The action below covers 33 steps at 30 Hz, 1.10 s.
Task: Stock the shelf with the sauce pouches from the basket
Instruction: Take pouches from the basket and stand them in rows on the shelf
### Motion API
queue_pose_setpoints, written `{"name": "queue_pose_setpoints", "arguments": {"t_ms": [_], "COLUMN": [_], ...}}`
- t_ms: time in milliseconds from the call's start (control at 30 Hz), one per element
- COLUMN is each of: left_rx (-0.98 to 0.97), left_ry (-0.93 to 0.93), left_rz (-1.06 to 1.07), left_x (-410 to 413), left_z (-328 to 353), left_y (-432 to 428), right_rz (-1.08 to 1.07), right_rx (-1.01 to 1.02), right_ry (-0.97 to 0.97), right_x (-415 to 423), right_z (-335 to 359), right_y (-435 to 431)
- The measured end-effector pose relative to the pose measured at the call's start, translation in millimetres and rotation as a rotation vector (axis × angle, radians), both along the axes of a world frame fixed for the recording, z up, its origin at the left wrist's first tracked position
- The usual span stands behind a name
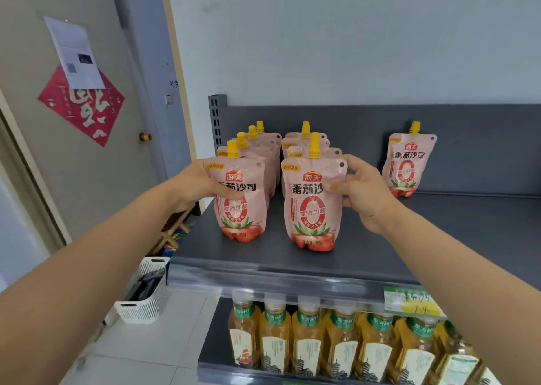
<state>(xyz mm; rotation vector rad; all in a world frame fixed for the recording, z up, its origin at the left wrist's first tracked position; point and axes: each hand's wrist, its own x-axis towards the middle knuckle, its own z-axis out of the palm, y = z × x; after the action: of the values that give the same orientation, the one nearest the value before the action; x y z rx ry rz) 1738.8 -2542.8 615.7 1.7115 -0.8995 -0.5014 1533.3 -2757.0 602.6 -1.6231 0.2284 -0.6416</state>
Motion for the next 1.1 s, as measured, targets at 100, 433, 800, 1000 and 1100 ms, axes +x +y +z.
{"name": "queue_pose_setpoints", "arguments": {"t_ms": [100,433,800,1000,1100], "left_rx": [-0.006,-0.021,-0.043,-0.034,-0.033], "left_ry": [0.0,0.04,0.021,0.048,0.048], "left_rz": [-0.013,-0.03,0.005,-0.007,0.009], "left_x": [-1.5,-5.0,-6.6,-0.8,1.2], "left_z": [-2.2,-19.1,-21.2,-21.8,-21.8], "left_y": [1.9,5.6,0.7,-1.7,-2.9], "right_rz": [0.03,0.075,0.085,0.048,0.05], "right_rx": [0.056,-0.123,-0.038,-0.116,-0.135], "right_ry": [0.003,0.297,0.29,0.287,0.305], "right_x": [3.0,4.8,18.7,20.5,20.7], "right_z": [-5.3,-5.8,-13.6,-13.0,-12.4], "right_y": [-0.2,6.6,2.9,-1.9,-5.4]}}
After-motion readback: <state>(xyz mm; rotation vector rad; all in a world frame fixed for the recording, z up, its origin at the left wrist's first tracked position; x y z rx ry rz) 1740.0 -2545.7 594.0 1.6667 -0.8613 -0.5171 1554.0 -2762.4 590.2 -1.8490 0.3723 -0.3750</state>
